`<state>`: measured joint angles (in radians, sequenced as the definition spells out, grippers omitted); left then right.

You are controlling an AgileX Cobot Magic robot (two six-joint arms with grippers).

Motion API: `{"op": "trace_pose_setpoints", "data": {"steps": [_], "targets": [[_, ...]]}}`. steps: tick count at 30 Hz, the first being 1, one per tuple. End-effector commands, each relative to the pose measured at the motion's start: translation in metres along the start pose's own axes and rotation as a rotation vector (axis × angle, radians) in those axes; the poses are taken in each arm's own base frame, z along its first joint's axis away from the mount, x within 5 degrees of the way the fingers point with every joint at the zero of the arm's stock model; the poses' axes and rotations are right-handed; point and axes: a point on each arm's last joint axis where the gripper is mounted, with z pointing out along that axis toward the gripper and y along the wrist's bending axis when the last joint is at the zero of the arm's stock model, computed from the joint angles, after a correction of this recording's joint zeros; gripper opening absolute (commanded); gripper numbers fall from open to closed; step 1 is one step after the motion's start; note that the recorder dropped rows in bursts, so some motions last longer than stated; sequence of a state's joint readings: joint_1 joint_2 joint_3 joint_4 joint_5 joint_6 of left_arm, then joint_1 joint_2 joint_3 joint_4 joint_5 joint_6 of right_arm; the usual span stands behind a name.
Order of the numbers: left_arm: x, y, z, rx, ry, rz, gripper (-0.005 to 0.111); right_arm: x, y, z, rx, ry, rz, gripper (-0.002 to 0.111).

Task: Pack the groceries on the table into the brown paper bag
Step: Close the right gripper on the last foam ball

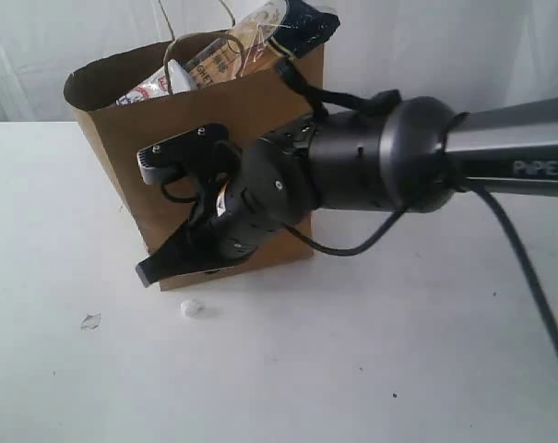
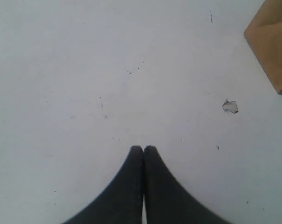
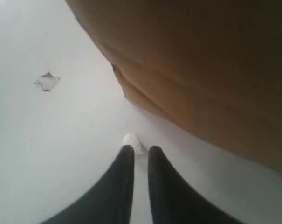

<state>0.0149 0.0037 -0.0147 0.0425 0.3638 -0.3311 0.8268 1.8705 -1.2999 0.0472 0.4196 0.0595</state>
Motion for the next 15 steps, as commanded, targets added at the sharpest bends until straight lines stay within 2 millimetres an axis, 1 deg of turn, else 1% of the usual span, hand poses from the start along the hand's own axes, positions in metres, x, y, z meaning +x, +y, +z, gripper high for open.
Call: {"op": "trace_pose_setpoints", "data": {"steps": [1, 2, 4, 10, 15], "targets": [[0.006, 0.001, 0.002, 0.001, 0.035, -0.008, 0.0, 0.0, 0.002, 0.021, 0.0, 0.088, -0.009, 0.03], [0.006, 0.001, 0.002, 0.001, 0.035, -0.008, 0.0, 0.0, 0.002, 0.024, 0.0, 0.102, -0.008, 0.035], [0.006, 0.001, 0.002, 0.001, 0.035, -0.008, 0.0, 0.002, 0.003, 0.031, -0.011, 0.115, 0.017, 0.039], [0.006, 0.001, 0.002, 0.001, 0.035, -0.008, 0.0, 0.006, 0.005, 0.054, -0.049, 0.089, 0.12, 0.039], [0.006, 0.001, 0.002, 0.001, 0.035, -0.008, 0.0, 0.01, 0.003, 0.07, -0.04, 0.057, 0.122, 0.039]]}}
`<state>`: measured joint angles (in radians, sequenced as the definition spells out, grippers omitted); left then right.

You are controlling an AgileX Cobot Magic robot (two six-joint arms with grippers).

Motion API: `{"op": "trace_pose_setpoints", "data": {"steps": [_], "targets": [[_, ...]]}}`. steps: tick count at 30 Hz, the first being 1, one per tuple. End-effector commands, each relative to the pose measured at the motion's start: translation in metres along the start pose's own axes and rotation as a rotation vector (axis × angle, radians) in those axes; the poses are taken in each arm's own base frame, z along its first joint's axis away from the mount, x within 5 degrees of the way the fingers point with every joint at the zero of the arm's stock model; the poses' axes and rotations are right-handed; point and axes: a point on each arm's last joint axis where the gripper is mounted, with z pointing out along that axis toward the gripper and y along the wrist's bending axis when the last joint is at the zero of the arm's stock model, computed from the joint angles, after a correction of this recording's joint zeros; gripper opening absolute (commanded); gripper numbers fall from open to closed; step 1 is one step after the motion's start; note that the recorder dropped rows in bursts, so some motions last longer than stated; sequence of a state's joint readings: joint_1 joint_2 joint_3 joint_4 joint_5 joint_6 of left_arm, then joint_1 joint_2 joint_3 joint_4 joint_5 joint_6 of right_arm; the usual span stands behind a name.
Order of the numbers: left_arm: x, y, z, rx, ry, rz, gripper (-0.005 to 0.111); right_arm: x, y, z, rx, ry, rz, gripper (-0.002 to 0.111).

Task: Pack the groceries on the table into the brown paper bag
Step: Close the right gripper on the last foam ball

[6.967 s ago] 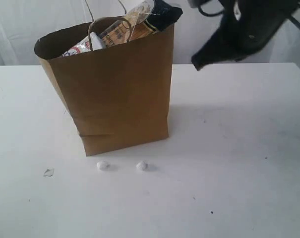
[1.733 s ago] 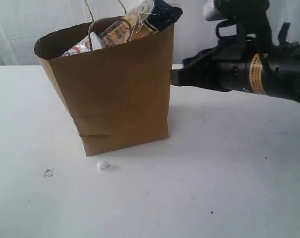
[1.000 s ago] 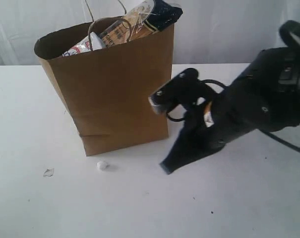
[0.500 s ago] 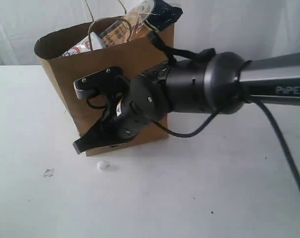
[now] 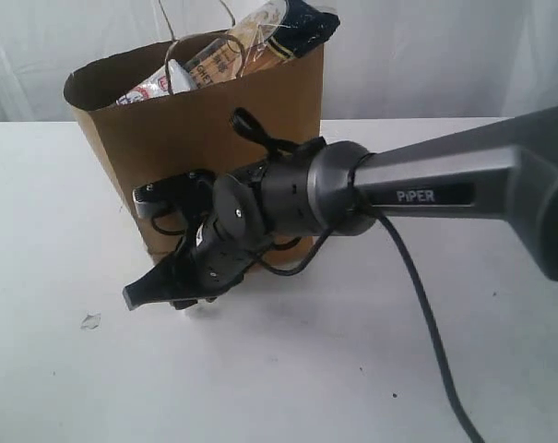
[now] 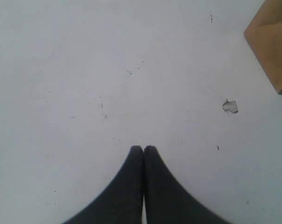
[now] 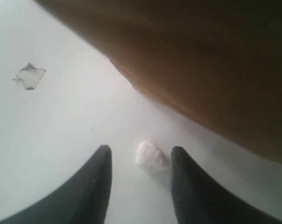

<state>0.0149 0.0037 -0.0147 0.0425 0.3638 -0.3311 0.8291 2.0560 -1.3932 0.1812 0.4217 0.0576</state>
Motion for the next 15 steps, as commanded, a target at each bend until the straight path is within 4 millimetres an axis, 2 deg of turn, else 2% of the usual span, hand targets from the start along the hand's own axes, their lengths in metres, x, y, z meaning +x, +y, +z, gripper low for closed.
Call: {"op": "trace_pose_setpoints", "data": {"steps": [1, 7, 15], "targets": [[0.006, 0.001, 0.002, 0.001, 0.035, -0.008, 0.0, 0.0, -0.002, 0.015, 0.0, -0.038, -0.001, 0.039], [0.006, 0.001, 0.002, 0.001, 0.035, -0.008, 0.0, 0.008, -0.004, 0.026, 0.009, 0.014, -0.003, 0.037], [0.006, 0.001, 0.002, 0.001, 0.035, -0.008, 0.0, 0.016, -0.004, 0.025, 0.014, 0.103, -0.005, 0.003]]}}
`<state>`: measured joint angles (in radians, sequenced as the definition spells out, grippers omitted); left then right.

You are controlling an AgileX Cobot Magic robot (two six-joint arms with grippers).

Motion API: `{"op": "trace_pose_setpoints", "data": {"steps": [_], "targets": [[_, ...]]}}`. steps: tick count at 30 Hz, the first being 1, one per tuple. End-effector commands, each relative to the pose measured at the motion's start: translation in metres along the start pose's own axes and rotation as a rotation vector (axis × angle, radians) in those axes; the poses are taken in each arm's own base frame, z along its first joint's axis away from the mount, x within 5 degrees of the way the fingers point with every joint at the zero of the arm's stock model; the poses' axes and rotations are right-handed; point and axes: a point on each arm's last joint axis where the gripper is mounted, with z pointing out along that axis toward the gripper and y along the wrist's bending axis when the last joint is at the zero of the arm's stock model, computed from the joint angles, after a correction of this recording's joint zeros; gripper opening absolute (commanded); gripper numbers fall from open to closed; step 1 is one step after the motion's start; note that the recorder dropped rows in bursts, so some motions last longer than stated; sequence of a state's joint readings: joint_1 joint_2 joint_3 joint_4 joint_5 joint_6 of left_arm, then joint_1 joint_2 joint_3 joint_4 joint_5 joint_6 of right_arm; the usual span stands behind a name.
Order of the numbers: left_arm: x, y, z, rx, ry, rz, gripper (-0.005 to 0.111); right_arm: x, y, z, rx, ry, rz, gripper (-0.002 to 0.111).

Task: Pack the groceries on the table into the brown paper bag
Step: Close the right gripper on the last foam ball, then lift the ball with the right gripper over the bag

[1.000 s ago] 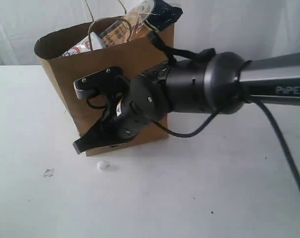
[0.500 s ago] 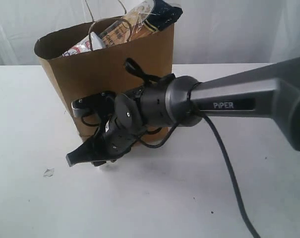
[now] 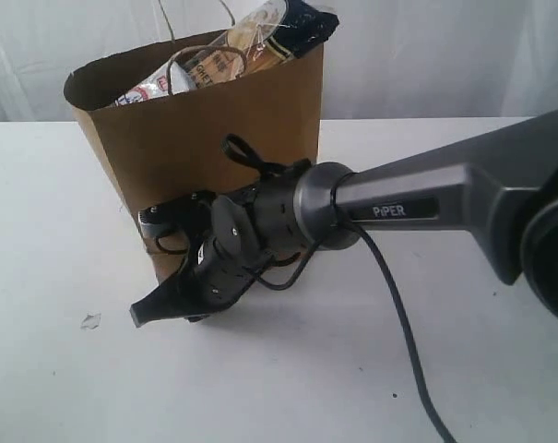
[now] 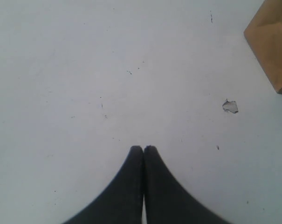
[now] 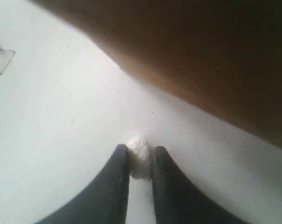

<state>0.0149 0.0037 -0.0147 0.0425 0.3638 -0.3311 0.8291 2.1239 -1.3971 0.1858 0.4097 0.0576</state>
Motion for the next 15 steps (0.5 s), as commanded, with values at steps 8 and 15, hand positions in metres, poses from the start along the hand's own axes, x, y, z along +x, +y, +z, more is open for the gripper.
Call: {"op": "trace_pose_setpoints", "data": {"steps": [8, 15], "targets": [[0.006, 0.001, 0.002, 0.001, 0.035, -0.008, 0.0, 0.0, 0.007, -0.044, -0.016, 0.114, -0.017, 0.0], [0.006, 0.001, 0.002, 0.001, 0.035, -0.008, 0.0, 0.006, 0.05, -0.112, -0.263, 0.202, -0.128, 0.0]]}}
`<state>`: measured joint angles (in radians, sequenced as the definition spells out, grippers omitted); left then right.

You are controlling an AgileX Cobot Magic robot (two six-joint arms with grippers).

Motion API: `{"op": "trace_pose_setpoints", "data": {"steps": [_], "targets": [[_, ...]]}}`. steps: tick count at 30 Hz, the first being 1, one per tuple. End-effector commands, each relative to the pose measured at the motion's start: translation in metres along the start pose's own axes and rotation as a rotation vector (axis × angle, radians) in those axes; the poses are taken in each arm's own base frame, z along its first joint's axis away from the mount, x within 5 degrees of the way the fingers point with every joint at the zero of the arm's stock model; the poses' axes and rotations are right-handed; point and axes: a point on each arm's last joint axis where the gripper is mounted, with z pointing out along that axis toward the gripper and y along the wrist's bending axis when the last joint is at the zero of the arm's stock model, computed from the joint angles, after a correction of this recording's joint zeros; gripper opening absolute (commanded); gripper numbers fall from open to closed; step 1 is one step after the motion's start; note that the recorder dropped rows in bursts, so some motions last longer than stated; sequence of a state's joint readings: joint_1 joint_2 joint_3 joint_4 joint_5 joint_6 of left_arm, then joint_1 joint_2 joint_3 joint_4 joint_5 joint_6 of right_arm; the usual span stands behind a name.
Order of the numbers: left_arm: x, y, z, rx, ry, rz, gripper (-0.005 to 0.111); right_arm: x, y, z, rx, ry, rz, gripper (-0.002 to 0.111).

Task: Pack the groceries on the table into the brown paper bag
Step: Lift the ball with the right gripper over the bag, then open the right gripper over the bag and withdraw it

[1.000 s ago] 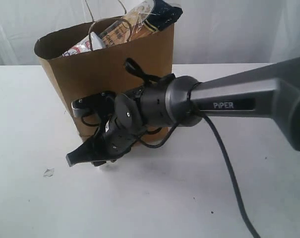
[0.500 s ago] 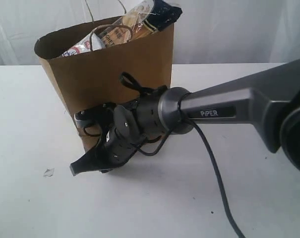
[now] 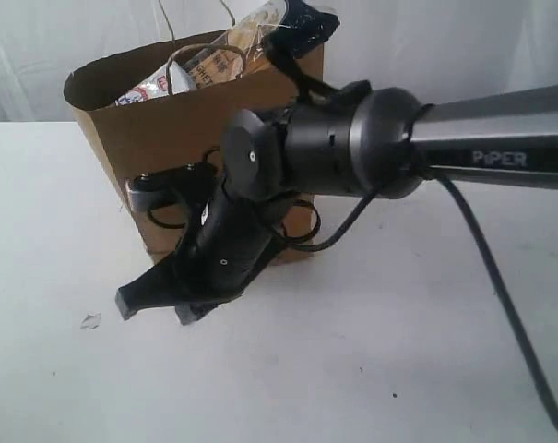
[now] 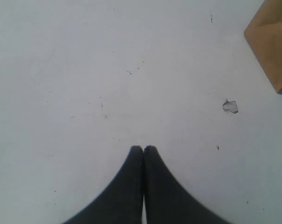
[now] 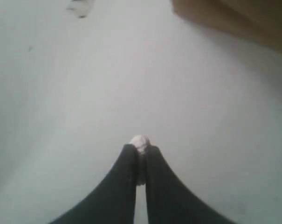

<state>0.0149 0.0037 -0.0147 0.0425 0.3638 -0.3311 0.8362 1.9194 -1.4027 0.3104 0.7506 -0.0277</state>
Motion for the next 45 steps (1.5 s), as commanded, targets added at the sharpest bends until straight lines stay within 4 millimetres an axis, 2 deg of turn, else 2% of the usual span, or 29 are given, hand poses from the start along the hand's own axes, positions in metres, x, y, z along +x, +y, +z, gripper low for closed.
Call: {"op": "trace_pose_setpoints", "data": {"steps": [1, 5, 7, 9, 12, 14, 17, 21, 25, 29, 33, 37, 41, 45], "targets": [[0.006, 0.001, 0.002, 0.001, 0.035, -0.008, 0.0, 0.021, 0.05, -0.034, -0.234, 0.104, -0.177, 0.0], [0.006, 0.001, 0.002, 0.001, 0.035, -0.008, 0.0, 0.04, 0.101, -0.057, -0.47, 0.142, -0.342, 0.0], [0.006, 0.001, 0.002, 0.001, 0.035, -0.008, 0.0, 0.035, 0.112, -0.07, -0.532, 0.087, -0.372, 0.0], [0.006, 0.001, 0.002, 0.001, 0.035, -0.008, 0.0, 0.015, 0.12, -0.098, -0.55, -0.078, -0.401, 0.0], [0.006, 0.001, 0.002, 0.001, 0.035, -0.008, 0.0, -0.017, 0.114, -0.132, -0.453, -0.368, -0.474, 0.0], [0.006, 0.001, 0.002, 0.001, 0.035, -0.008, 0.0, -0.057, 0.094, -0.162, -0.226, -0.733, -0.473, 0.0], [0.006, 0.001, 0.002, 0.001, 0.035, -0.008, 0.0, -0.083, 0.075, -0.179, -0.061, -1.042, -0.388, 0.0], [0.006, 0.001, 0.002, 0.001, 0.035, -0.008, 0.0, -0.1, 0.061, -0.169, 0.051, -1.204, -0.32, 0.0], [0.006, 0.001, 0.002, 0.001, 0.035, -0.008, 0.0, -0.108, 0.054, -0.132, 0.187, -1.14, -0.489, 0.0], [0.006, 0.001, 0.002, 0.001, 0.035, -0.008, 0.0, -0.112, 0.044, -0.105, 0.193, -1.081, -0.475, 0.0], [0.006, 0.001, 0.002, 0.001, 0.035, -0.008, 0.0, -0.112, 0.031, -0.1, 0.16, -1.032, -0.42, 0.0], [0.006, 0.001, 0.002, 0.001, 0.035, -0.008, 0.0, -0.115, 0.006, -0.105, 0.168, -0.99, -0.375, 0.0], [0.006, 0.001, 0.002, 0.001, 0.035, -0.008, 0.0, -0.11, -0.018, -0.104, 0.101, -0.855, -0.304, 0.0], [0.006, 0.001, 0.002, 0.001, 0.035, -0.008, 0.0, -0.102, -0.025, -0.105, 0.048, -0.747, -0.287, 0.0]]}}
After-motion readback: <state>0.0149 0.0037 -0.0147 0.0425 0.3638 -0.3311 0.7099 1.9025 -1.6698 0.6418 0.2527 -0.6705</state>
